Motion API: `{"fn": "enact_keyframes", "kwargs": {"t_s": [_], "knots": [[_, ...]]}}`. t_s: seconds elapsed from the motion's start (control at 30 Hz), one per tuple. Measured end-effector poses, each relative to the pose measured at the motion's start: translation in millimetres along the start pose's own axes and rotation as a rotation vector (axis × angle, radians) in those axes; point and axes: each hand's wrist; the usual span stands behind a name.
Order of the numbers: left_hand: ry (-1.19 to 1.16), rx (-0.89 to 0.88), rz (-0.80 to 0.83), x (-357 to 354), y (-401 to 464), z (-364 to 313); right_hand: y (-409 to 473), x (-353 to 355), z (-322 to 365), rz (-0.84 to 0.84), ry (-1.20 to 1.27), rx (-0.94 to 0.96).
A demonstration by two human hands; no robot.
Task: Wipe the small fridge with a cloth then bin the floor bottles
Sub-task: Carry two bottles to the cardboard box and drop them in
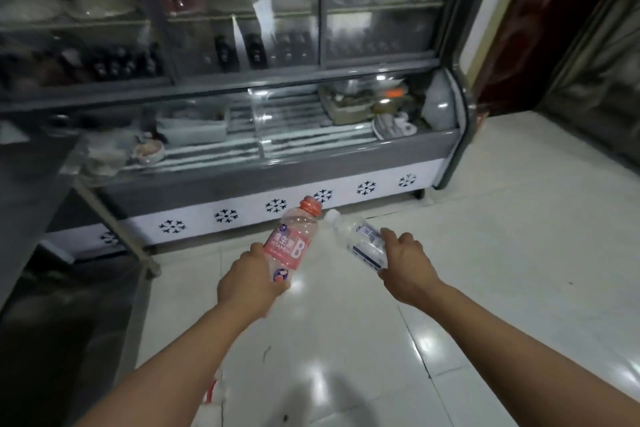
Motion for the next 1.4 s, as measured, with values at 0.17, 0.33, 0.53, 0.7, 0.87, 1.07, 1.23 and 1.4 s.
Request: {"fn": "enact_keyframes", "kwargs": {"t_s": [0.17,0.33,0.53,0.7,0.87,1.07,1.23,1.4], "knots": [[0.003,-0.078,-0.051,-17,-10,-130,-15,69,-112,-0.100,0.037,-0.035],[-0.060,-0.175,-0.038,-48,-19,-257,-30,134,-228,-0.178,0.021,-0.096],[-0.025,-0.327,-0.002,-82,-15,-395,-37,183,-340,-0.237,0.056,-0.204],[0.027,-0.434,0.043,-109,4,-491,-21,214,-416,-0.266,0.089,-0.295],[0.017,-0.524,0.061,-131,46,-586,20,258,-484,-0.302,0.059,-0.363],[-0.017,-0.594,0.120,-151,115,-700,78,317,-565,-0.338,0.045,-0.438],[-0.028,-0.635,0.161,-169,160,-788,125,357,-628,-0.374,0.061,-0.476],[0.010,-0.650,0.138,-197,204,-874,183,390,-706,-0.403,0.065,-0.472]]}}
Point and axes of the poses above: each hand's wrist, its own y-axis towards the middle knuckle, its own x-axis out of the back of the hand, z = x × y, and after that the axes turned 2 degrees about x, right-handed
